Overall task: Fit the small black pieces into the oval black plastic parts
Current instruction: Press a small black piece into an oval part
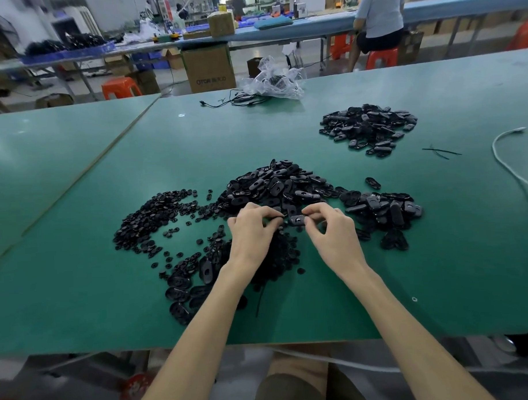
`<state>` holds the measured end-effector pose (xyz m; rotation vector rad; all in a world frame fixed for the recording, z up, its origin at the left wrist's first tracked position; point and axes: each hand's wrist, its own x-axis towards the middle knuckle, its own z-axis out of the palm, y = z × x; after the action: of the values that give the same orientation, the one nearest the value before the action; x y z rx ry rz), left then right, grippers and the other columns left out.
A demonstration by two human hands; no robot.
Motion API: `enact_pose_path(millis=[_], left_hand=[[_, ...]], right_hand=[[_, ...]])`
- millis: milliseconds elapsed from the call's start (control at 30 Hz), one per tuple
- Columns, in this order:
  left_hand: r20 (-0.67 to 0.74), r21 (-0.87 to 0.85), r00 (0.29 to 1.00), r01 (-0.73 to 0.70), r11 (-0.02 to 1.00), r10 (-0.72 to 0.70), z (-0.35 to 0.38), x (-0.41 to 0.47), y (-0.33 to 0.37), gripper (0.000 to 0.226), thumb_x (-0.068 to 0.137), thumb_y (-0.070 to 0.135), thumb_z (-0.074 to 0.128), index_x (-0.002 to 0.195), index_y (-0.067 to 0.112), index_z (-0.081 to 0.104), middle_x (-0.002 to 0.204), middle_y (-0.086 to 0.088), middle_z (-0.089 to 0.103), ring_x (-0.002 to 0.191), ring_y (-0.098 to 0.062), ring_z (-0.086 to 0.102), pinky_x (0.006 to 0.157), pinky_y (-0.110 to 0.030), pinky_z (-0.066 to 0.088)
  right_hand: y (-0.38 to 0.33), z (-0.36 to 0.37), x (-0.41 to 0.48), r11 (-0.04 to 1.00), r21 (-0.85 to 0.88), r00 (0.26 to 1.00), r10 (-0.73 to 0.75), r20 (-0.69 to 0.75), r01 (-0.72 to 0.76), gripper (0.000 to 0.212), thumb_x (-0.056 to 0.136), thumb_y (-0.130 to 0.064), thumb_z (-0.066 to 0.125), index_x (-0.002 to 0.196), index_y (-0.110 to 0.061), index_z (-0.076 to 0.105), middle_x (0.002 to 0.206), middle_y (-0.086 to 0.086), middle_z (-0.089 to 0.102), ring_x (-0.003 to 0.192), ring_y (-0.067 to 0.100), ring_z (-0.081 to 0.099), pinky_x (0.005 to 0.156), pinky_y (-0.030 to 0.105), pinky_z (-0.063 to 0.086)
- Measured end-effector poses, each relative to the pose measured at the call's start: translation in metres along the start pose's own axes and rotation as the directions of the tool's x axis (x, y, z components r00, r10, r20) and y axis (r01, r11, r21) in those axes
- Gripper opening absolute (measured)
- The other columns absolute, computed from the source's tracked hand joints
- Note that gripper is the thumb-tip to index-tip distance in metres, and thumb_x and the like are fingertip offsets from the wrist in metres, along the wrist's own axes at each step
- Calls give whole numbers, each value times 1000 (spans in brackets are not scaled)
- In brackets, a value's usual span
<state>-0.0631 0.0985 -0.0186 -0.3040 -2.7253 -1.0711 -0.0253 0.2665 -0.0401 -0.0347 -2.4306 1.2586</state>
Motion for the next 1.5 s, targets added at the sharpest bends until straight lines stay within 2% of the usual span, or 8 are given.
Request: enact_pose_path(millis=[67,200,467,700,900,1100,1267,1500], left_hand=[[33,-185,999,27,982,-21,3,2,2,8,91,23,79,98,26,81,89,13,70,81,-1,63,88,-27,49],[76,-289,997,19,957,3,8,2,-1,10,87,19,83,96,25,83,82,10,75,74,-5,67,73,-14,48],[61,-498,998,16,867,17,6,-3,-9,13,89,13,81,96,24,84,90,5,79,84,-17,74,82,-31,61],[6,-509,1000,6,861,-4,6,-3,-11,21,96,11,72,108,25,81,90,-2,69,68,-5,64,66,-18,53],[-7,-461,1000,-5,887,2,8,-5,-10,21,99,8,69,112,21,80,92,3,73,72,-9,70,71,-18,54],[-8,-512,1000,8,859,-14,7,-7,-7,10,92,10,78,97,18,72,85,3,76,71,-15,73,69,-19,55],[-6,-457,1000,0,889,-3,7,-8,-6,13,90,11,80,91,24,75,90,6,74,83,-18,70,79,-32,59],[-11,-433,999,-38,901,37,6,-10,-5,8,90,13,80,94,19,76,83,8,76,78,-10,71,79,-29,59]], right_hand=[[0,-1,0,999,40,1000,14,-9,-13,12,100,-17,67,111,-22,71,91,-13,68,95,13,61,84,28,49],[3,-3,1,984,156,996,84,-17,-81,11,100,-19,69,106,-27,72,93,-10,74,93,14,69,85,30,55],[5,-6,2,948,301,991,126,-43,-108,13,98,-15,71,103,-26,74,88,-17,76,88,-3,72,78,9,52],[4,-6,1,947,301,993,119,-8,-111,16,97,-14,71,108,-26,74,93,-13,77,91,-1,72,79,11,52],[4,-6,1,954,277,992,124,1,-119,15,96,-15,74,106,-26,76,92,-14,77,87,0,71,77,13,53],[4,-6,0,956,271,992,124,-15,-115,12,95,-18,76,103,-27,75,92,-14,76,89,-2,71,79,12,53],[5,-7,-1,957,265,991,128,-27,-116,8,94,-19,78,96,-26,74,88,-14,75,85,3,70,77,16,54],[3,-3,-1,970,226,996,86,11,-86,8,91,-23,81,92,-27,74,82,-17,74,81,0,68,74,13,50]])
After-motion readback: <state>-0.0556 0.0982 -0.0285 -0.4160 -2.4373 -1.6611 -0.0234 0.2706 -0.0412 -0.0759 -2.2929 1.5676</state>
